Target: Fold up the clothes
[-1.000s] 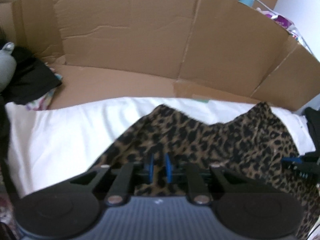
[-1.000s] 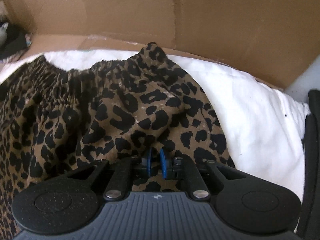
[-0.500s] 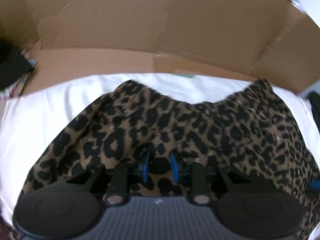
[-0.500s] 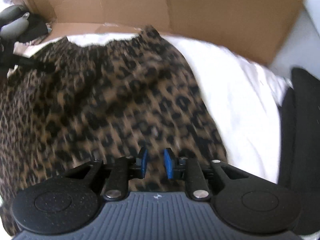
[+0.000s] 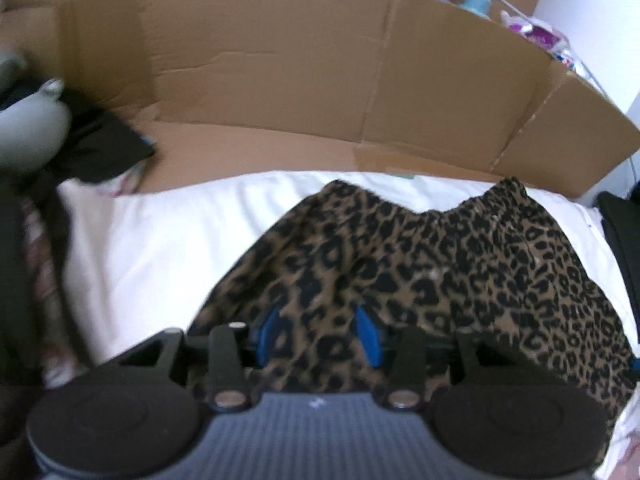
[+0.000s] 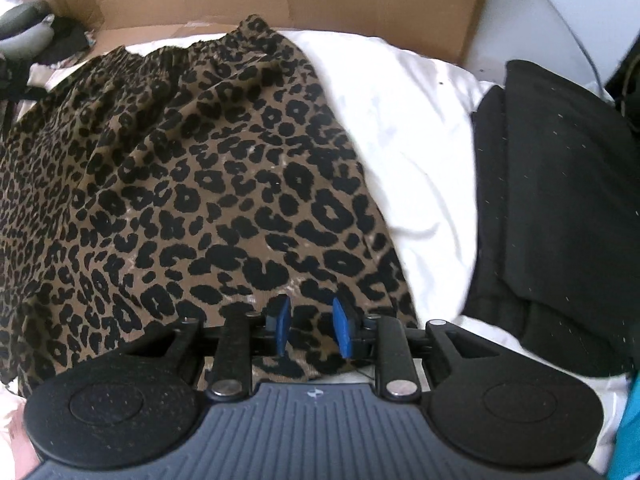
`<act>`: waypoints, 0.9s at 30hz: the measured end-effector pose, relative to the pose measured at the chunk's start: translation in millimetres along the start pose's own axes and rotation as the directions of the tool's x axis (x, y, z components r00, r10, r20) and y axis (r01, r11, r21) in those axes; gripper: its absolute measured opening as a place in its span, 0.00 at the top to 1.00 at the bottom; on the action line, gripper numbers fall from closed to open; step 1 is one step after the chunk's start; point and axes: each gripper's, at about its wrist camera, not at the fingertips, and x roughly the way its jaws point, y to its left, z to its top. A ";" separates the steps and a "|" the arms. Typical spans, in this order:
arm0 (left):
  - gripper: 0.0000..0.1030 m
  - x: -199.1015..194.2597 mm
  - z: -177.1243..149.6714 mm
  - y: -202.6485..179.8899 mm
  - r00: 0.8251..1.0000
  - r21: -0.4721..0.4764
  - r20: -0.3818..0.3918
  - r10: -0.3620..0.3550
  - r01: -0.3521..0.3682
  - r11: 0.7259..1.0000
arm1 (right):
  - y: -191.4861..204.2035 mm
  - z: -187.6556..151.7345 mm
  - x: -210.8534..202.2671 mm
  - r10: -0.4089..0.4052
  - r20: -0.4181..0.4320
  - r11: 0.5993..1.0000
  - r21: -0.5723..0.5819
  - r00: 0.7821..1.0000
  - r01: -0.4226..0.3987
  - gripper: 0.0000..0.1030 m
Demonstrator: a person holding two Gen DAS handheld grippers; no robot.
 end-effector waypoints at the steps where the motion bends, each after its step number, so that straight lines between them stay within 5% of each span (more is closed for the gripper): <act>1: 0.55 -7.8 -4.7 6.6 1.000 -0.007 0.005 0.005 -0.005 1.000 | 0.0 -0.6 -1.0 0.002 0.004 1.000 0.006 1.000 -0.002 0.71; 8: 0.55 -55.8 -40.0 47.6 0.997 -0.070 0.063 0.033 -0.029 0.997 | 4.1 -11.3 1.4 0.039 0.005 0.999 0.002 0.999 -0.039 0.68; 14: 0.56 -74.6 -82.0 74.0 0.996 -0.099 0.035 0.087 -0.083 0.992 | -6.8 -30.3 19.0 -0.008 -0.077 1.000 0.006 0.997 0.008 0.68; 27: 0.56 -93.0 -144.8 107.7 0.990 -0.139 -0.019 0.140 -0.142 0.980 | -11.5 -35.7 -6.2 -0.026 -0.069 0.999 0.021 0.997 0.028 0.68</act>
